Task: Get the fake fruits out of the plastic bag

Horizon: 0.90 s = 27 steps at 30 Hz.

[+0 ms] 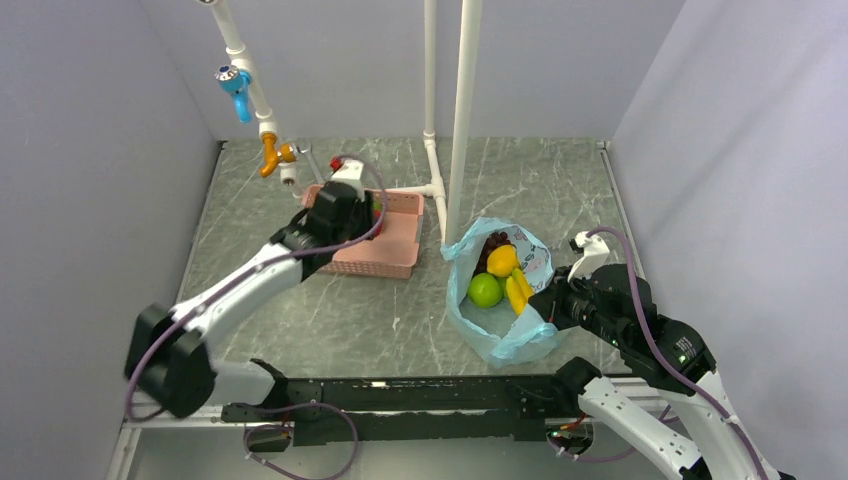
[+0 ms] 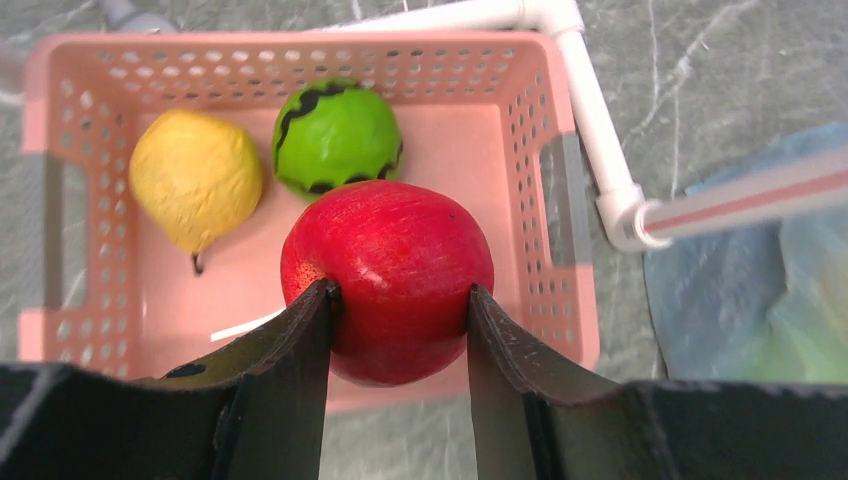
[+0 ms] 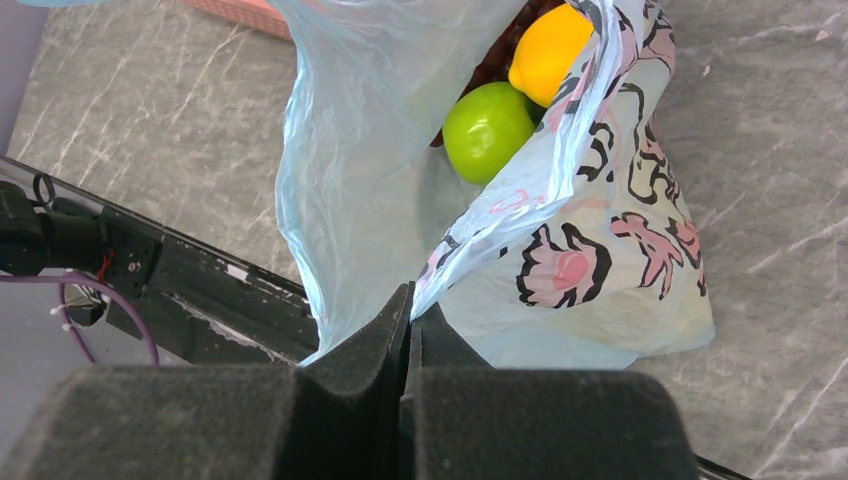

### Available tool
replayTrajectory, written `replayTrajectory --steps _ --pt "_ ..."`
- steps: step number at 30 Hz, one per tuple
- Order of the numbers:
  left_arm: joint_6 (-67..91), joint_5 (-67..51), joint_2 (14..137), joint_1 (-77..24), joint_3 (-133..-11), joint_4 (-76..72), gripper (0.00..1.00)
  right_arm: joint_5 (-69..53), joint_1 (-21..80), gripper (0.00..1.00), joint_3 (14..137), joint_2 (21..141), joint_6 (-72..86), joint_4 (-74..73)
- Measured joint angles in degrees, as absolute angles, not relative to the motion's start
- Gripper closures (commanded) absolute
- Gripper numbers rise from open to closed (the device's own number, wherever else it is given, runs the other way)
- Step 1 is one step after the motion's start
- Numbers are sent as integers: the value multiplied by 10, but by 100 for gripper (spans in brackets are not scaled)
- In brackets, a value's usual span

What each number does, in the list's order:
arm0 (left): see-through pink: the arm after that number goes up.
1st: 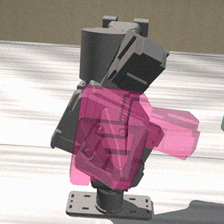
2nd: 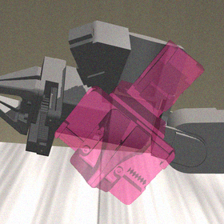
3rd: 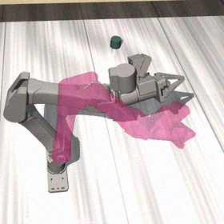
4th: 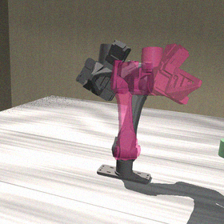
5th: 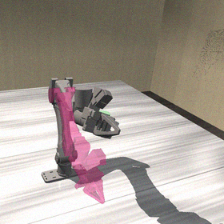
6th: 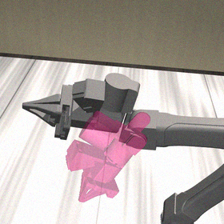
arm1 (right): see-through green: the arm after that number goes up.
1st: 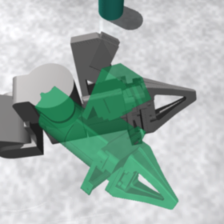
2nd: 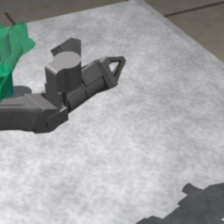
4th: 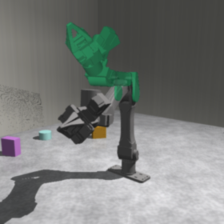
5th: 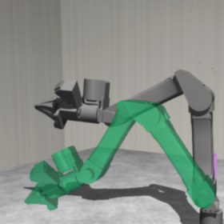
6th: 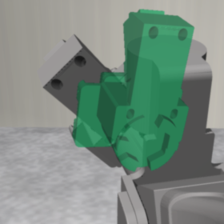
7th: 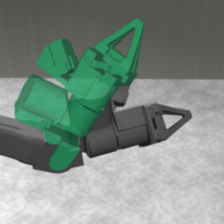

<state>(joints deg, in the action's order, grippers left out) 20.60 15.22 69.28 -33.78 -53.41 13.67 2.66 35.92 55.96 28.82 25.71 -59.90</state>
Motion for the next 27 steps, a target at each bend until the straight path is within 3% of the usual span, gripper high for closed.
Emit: replayTrajectory --steps 7,17,21,25,27 --pt "182 102 916 -317 -700 124 97 27 359 100 560 288 257 -599" --pt "180 76 1030 -317 -776 119 87 27 359 100 560 288 257 -599" --pt "180 72 1056 -317 -781 120 70 27 359 100 560 288 257 -599" --pt "176 73 1089 -317 -805 129 38 27 359 100 559 288 257 -599" --pt "170 73 1102 -317 -814 135 28 27 359 100 559 288 257 -599"
